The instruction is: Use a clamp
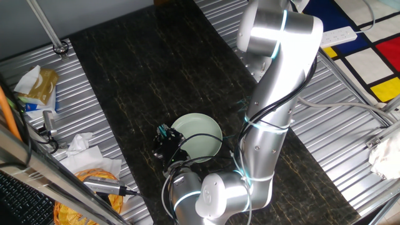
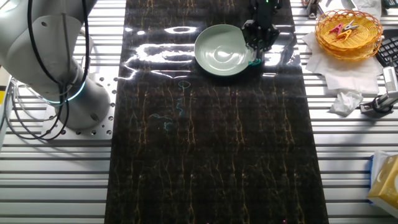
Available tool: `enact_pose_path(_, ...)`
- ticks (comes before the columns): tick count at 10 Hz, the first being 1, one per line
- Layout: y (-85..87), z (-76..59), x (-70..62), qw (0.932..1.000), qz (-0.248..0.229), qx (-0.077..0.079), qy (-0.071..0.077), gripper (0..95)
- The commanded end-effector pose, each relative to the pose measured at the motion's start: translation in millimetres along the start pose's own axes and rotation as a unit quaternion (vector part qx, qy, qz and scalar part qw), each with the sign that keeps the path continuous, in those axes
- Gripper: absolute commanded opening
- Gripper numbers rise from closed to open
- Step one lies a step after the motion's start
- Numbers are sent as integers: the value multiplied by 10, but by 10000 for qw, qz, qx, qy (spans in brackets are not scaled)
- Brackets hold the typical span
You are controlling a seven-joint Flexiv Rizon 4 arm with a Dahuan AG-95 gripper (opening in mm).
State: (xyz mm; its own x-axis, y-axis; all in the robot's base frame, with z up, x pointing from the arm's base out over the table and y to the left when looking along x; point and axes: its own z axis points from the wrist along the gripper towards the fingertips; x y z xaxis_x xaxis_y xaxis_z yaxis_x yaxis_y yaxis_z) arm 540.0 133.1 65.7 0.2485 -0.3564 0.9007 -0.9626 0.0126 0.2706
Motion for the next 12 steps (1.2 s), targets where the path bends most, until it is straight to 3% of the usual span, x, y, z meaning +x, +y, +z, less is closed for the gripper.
enact_pose_path(1,-10,-10,-10,9999,-24,-44,88,0)
enact_pose_path(12,-16,-17,-11,9994,-174,-146,255,0)
